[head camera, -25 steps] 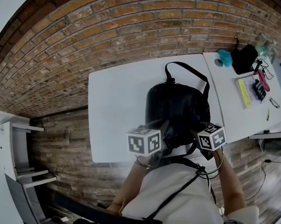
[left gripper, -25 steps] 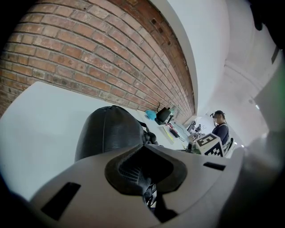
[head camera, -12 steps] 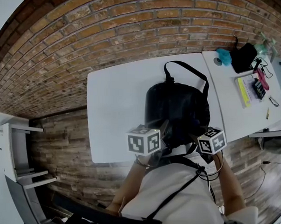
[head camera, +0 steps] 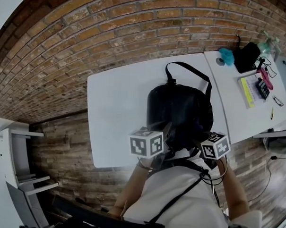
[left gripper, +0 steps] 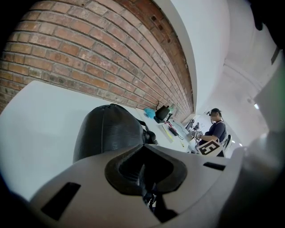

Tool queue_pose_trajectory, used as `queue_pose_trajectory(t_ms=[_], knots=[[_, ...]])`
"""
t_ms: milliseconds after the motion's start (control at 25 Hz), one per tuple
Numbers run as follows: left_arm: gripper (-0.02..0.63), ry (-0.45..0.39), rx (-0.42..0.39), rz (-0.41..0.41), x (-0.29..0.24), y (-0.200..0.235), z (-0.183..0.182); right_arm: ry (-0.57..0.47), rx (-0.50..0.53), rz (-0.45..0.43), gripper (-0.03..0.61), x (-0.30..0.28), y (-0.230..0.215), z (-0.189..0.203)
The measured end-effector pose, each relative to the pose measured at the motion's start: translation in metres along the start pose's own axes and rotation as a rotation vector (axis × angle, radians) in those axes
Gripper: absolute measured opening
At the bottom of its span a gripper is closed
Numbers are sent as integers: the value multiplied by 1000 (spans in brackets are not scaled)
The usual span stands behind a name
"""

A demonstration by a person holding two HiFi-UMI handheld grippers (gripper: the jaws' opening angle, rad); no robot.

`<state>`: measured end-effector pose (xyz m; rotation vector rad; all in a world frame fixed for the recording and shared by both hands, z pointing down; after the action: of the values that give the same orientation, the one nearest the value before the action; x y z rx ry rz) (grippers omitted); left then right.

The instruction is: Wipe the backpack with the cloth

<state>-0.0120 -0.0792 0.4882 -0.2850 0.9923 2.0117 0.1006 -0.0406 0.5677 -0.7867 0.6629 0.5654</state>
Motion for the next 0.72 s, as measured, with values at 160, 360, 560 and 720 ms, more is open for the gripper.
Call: queue_pose_trajectory(t_ms=[160,360,560,720], knots=[[4,6,1,5,-2,1,0,6,-10,-3,74,0,2,3],[5,13,0,15,-6,-1,-1,12,-19,-7,74,1,2,6],[4,20,1,26,-12,-5,1,21,-20,-13,74,1,3,8],[3,21,-3,23,-13,-6,0,27,-16,-19,74,2,2,8]])
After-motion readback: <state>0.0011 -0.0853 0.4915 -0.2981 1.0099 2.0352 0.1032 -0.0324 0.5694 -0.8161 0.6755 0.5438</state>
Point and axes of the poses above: the fingertips, and each gripper's own axes: x backward along the fingers, y to its left, z out of its underside, the point moved 1 cm from there along x, backward along the fingers, and after that the axes turned 5 degrees about -x, right-handed, at the moved point
